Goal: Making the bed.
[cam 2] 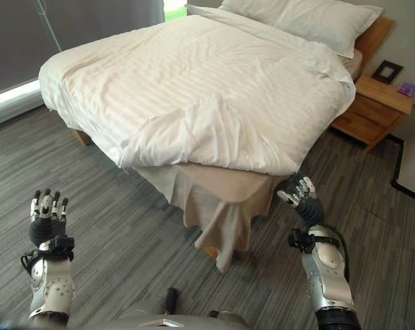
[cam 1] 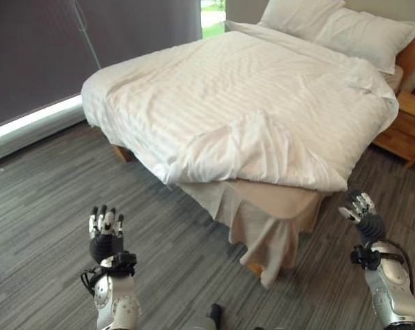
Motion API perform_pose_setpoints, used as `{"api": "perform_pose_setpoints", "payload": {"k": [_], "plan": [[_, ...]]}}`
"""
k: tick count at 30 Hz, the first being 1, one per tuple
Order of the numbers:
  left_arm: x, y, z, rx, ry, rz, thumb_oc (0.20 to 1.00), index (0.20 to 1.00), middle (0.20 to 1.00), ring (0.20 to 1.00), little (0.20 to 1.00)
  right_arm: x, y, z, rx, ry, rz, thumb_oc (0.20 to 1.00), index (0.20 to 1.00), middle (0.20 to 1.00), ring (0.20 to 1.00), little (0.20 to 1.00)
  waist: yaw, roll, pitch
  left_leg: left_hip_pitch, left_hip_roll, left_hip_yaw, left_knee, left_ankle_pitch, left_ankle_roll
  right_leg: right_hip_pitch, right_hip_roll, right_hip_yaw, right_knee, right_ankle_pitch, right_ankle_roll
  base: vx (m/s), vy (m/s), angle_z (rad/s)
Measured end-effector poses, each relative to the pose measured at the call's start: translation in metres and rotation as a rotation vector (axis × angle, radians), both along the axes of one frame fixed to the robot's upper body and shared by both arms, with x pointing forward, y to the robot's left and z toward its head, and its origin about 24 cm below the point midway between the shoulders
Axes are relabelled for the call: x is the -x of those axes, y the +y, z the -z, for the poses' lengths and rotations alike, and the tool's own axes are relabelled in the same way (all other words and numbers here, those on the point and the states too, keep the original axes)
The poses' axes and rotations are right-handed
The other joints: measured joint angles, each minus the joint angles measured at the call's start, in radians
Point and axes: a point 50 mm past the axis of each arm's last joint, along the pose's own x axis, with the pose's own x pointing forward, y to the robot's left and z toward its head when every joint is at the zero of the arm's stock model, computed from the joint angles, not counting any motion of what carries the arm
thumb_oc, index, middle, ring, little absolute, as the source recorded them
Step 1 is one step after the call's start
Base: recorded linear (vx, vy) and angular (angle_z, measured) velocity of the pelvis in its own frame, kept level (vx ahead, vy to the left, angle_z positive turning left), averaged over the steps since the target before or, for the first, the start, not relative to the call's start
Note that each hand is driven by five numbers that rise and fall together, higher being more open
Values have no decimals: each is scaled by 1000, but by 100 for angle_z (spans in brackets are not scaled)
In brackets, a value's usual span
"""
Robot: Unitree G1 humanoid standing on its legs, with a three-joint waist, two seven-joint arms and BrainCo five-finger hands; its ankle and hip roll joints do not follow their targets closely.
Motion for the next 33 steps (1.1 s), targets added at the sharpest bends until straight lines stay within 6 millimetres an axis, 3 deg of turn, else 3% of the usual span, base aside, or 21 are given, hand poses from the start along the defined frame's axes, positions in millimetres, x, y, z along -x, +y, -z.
{"api": "perform_pose_setpoints", "payload": {"k": [2,3,4,6,7,10,12,17,22,24,25,27,30,31,33], "plan": [[-4,-4,-1,-2,-6,19,1000,1000,1000,1000,1000,7,-1,6,2,31,6,1000,1000,1000,1000,1000,-19,13,13,19,-1,-17,-5,-5,20,-50,-1,67,103,-3,16,111,12,25],[-6,-4,-4,-7,-13,20,1000,1000,1000,1000,1000,12,-2,10,6,46,9,1000,1000,1000,1000,1000,-44,17,15,15,1,-44,-5,-4,24,-53,20,149,29,-6,22,112,-42,42],[-7,-3,-5,-12,-17,20,1000,1000,1000,1000,1000,14,-1,10,5,49,9,1000,1000,1000,1000,1000,-55,20,17,2,5,-57,-5,-3,25,-46,23,188,-54,-5,23,119,-77,44],[-8,0,-8,-25,-21,20,1000,1000,1000,1000,1000,14,-1,11,4,51,10,1000,1000,1000,1000,1000,-58,19,23,0,6,-73,-7,4,30,-37,6,200,-191,12,22,78,-94,30],[-9,1,-10,-26,-30,15,1000,1000,1000,1000,1000,18,-2,14,2,65,17,1000,1000,1000,1000,1000,-64,15,23,0,2,-100,-10,7,16,19,-12,209,-346,64,29,39,-114,46],[-1,10,-10,-41,-25,-12,1000,1000,1000,1000,1000,22,1,19,-15,83,4,1000,1000,1000,1000,1000,-39,-38,26,34,-18,-111,-32,5,-7,111,-46,191,-449,140,41,19,-134,29],[12,12,1,3,-1,-64,1000,1000,1000,1000,1000,21,1,18,-15,79,1,1000,1000,1000,1000,1000,-33,-35,24,37,14,-129,-36,-6,-26,145,-20,161,-499,186,37,20,-143,28],[14,8,5,5,19,-43,1000,1000,1000,1000,1000,12,-2,9,10,47,-11,1000,1000,1000,1000,1000,-23,-27,27,32,91,-166,-28,6,-80,184,56,86,-524,193,-10,-12,-150,35],[6,-3,5,16,10,4,1000,1000,1000,1000,1000,9,-14,-2,71,36,-16,1000,1000,1000,1000,1000,-21,-11,37,15,115,-225,-28,-1,-111,200,89,16,-525,176,-36,-32,-105,39],[6,-4,6,26,9,5,1000,1000,1000,1000,1000,10,-19,-4,94,40,-17,1000,1000,1000,1000,1000,-29,-11,37,15,121,-218,-25,-2,-111,198,86,-4,-525,172,-43,-60,-22,57],[-2,-11,3,38,-10,33,1000,1000,1000,1000,1000,14,-31,-11,157,56,-24,1000,1000,1000,1000,1000,-59,-9,47,-29,156,-96,5,-20,-112,212,75,-74,-525,174,-59,-56,12,109],[-9,-21,1,32,-25,93,1000,1000,1000,1000,1000,16,-49,-22,279,88,-25,1000,1000,1000,1000,1000,-67,-27,48,-40,174,43,37,-7,-102,195,41,-109,-527,155,-56,9,48,77],[-6,-26,8,41,10,133,1000,1000,1000,1000,1000,2,-72,-60,526,84,-43,1000,1000,1000,1000,1000,-75,10,36,35,162,33,-11,-9,-111,194,29,-97,-524,164,-24,72,61,-2],[-4,-23,8,41,12,127,1000,1000,1000,1000,1000,-4,-81,-76,598,54,-5,1000,1000,1000,1000,1000,-77,9,30,45,143,34,-34,6,-121,196,8,-90,-524,174,4,125,109,-6],[3,-21,12,40,33,123,1000,1000,1000,1000,1000,-23,-88,-91,691,59,-6,1000,1000,1000,1000,1000,-77,-7,26,56,121,48,-46,9,-116,196,-12,-73,-524,182,17,91,85,-13]]}}
